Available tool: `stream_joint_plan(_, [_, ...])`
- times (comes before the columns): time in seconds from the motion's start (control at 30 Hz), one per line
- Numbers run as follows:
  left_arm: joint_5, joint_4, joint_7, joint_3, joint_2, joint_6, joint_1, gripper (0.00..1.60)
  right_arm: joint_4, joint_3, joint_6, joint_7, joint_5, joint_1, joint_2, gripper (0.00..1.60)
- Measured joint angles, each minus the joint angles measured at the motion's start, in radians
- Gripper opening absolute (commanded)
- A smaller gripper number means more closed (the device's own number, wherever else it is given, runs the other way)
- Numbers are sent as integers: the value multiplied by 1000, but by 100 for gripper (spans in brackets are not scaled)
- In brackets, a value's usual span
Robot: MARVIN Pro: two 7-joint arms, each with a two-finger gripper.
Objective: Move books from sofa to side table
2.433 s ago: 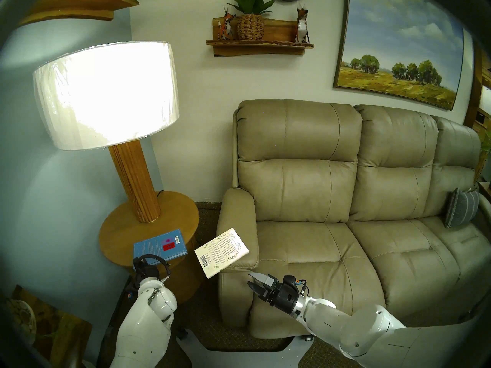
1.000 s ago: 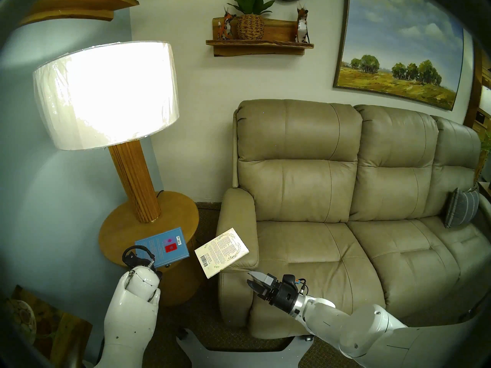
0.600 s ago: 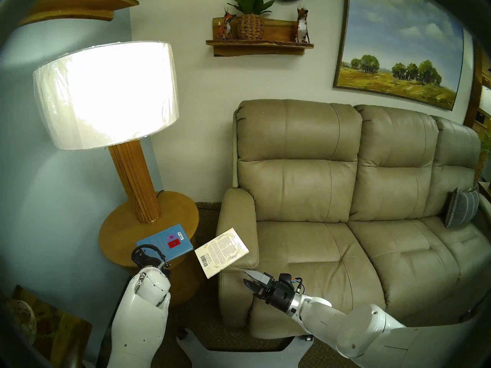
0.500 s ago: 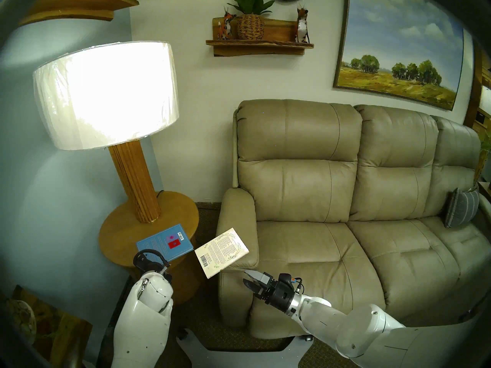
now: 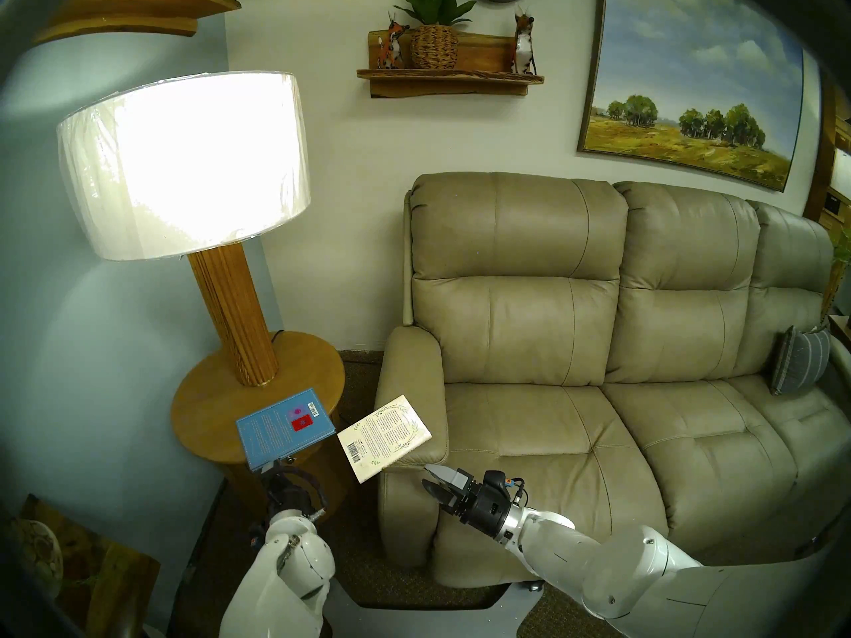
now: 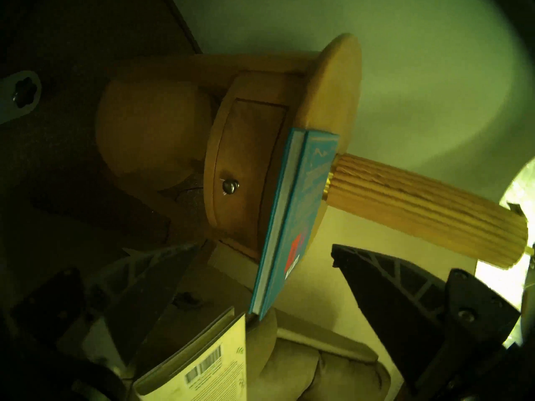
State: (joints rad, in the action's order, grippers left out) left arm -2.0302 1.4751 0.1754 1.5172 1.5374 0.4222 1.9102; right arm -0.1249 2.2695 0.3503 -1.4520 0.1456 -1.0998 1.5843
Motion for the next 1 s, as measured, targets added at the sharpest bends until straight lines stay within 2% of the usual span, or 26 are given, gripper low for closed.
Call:
stream_joint_plan(0.13, [87,17,72,-13,-12,25,54,160,-16,3,-2,35,-1,28,3,160])
stream_joint_plan(0.27, [139,19,122,-12,-19,48,88,160,-23,3,-2,74,-1,48,12,160])
stream_joint_plan(0.47, [211,20,218,18,-25,86,137,160,-22,1,9,156,2,63,38,160])
stream_joint_plan(0.73, [254,-9,331,54,-10,113,161,160,1,-3,30,228,5,60,58,160])
stream_joint_plan(1.0, [262,-57,453,84,19,108,164,160,14,-2,21,317,4,59,83,160])
